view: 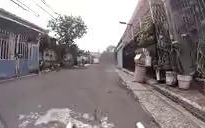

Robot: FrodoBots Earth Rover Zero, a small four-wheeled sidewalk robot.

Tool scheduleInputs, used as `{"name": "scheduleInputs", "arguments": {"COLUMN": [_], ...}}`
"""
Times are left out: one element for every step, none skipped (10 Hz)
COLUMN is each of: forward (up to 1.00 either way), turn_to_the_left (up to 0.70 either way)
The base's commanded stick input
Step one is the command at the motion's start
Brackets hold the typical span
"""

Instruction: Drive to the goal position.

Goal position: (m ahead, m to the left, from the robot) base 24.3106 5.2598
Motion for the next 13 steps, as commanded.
{"name": "scheduleInputs", "arguments": {"forward": [0.70, 0.70, 0.70, 0.70, 0.70, 0.70, 0.70, 0.70, 0.70, 0.70, 0.70, 0.70, 0.70], "turn_to_the_left": [0.01, 0.01, 0.01, 0.01, 0.01, 0.01, 0.01, 0.01, 0.04, 0.07, 0.10, 0.13, 0.13]}}
